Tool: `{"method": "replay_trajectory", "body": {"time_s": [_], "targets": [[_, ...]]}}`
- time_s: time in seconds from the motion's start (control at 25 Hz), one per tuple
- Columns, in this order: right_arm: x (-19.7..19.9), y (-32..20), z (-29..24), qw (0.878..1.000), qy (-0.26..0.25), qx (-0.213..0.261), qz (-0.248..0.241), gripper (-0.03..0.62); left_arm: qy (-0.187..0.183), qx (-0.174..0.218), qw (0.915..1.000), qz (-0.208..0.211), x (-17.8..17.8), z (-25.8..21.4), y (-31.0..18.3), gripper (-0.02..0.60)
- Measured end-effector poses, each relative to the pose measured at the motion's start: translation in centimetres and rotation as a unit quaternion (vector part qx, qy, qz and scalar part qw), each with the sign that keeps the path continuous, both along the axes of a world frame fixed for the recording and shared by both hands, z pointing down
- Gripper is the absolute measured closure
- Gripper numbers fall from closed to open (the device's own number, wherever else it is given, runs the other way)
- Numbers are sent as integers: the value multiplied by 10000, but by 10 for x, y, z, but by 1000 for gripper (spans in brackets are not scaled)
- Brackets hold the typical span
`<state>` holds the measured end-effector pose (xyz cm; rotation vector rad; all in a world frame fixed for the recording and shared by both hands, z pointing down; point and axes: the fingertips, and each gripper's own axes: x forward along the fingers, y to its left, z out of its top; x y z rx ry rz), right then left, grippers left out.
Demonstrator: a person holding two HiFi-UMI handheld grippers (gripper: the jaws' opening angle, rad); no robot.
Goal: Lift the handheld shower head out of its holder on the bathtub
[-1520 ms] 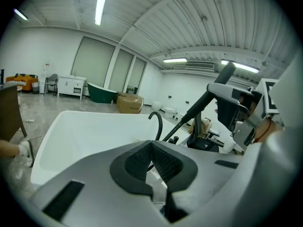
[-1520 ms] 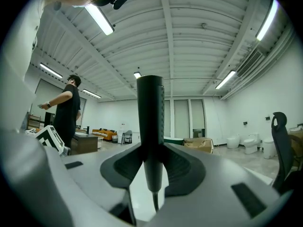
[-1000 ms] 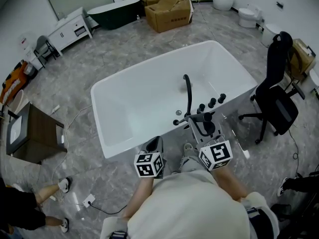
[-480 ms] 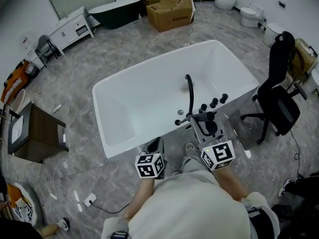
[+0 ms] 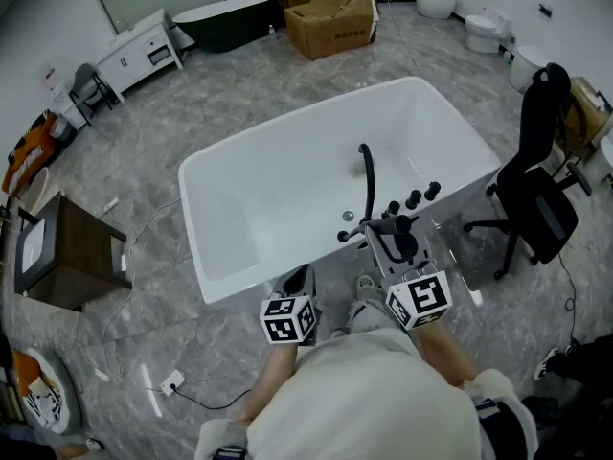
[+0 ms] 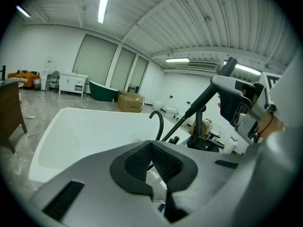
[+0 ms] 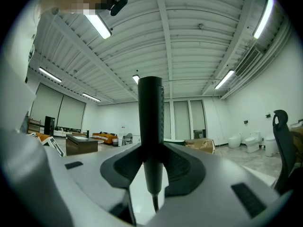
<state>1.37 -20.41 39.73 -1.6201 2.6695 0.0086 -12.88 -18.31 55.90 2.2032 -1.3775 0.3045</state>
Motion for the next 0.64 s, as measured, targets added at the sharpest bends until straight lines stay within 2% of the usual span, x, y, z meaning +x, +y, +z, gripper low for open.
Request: {"method": "replay_trajectory", "body": {"time_s": [0.64], "targets": [[0,-12,-5,9999,28,53,-114,451,32,-47,10000,-37,4,3,-10,561]]}}
